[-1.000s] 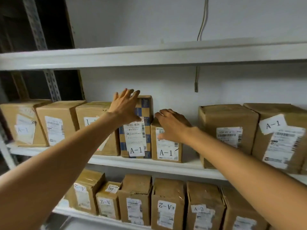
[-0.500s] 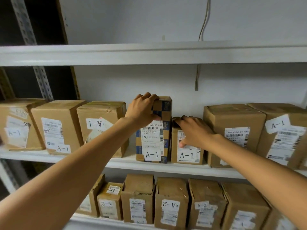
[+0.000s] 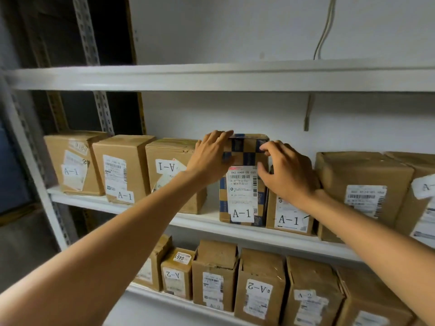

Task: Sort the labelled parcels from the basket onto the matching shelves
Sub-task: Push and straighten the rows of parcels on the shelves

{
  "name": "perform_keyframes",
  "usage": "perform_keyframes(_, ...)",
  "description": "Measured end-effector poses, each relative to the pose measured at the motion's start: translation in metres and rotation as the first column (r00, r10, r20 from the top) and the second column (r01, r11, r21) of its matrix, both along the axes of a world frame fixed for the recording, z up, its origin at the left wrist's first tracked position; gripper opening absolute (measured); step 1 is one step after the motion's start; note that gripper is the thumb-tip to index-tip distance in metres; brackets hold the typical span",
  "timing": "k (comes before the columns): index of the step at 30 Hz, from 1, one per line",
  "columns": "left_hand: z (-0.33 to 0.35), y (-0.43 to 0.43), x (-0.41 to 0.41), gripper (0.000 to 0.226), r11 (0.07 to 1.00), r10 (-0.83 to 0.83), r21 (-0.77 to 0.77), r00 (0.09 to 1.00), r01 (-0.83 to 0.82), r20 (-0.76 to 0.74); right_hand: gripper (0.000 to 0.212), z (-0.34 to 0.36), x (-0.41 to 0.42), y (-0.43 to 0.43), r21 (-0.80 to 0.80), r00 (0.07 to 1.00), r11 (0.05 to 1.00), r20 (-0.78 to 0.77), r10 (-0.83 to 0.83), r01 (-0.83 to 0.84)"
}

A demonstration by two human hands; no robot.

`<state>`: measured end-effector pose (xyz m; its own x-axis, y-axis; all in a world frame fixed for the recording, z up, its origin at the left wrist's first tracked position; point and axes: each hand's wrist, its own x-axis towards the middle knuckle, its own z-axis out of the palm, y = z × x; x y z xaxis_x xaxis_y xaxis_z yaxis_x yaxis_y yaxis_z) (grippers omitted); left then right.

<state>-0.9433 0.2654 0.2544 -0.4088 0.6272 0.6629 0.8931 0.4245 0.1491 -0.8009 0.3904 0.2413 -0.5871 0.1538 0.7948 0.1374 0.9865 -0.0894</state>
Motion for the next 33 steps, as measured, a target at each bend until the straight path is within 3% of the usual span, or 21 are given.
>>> perform_keyframes(2,0.001,-0.025,-0.013,0.061,0.999,0.036,0.024,0.999,-0.036,0.011,0.02,0.011,-0.016,-0.021,0.088,0.996,0.996,-0.088,0.03,-0.022)
perform_keyframes(5,0.003,-0.068,-0.041,0.06,0.994,0.11,0.003,0.994,-0.11,-0.018,0.02,0.022,-0.045,-0.053,0.153,0.995,0.983,-0.016,0.102,-0.098)
perform_keyframes(9,0.003,-0.122,-0.087,0.058,0.982,0.186,-0.038,0.983,-0.186,-0.009,0.039,0.021,-0.091,-0.09,0.168,0.981,0.979,0.174,0.084,-0.114)
perform_keyframes(17,0.005,-0.181,-0.162,0.075,0.907,0.235,-0.352,0.971,-0.233,-0.036,0.071,0.023,-0.165,-0.133,0.154,0.927,0.985,0.374,0.012,-0.075)
perform_keyframes(21,0.009,-0.181,-0.179,0.065,0.927,0.224,-0.283,0.969,-0.246,-0.109,0.079,0.021,-0.188,-0.139,0.154,0.881,0.988,0.47,-0.059,-0.016)
perform_keyframes(27,0.014,-0.171,-0.189,0.057,0.945,0.136,-0.294,0.99,-0.144,-0.047,0.079,0.025,-0.188,-0.137,0.131,0.869,0.991,0.493,-0.055,-0.011)
perform_keyframes(33,0.012,-0.167,-0.184,0.057,0.954,0.152,-0.258,0.988,-0.154,-0.028,0.078,0.025,-0.181,-0.132,0.148,0.865,0.989,0.496,-0.074,0.0)
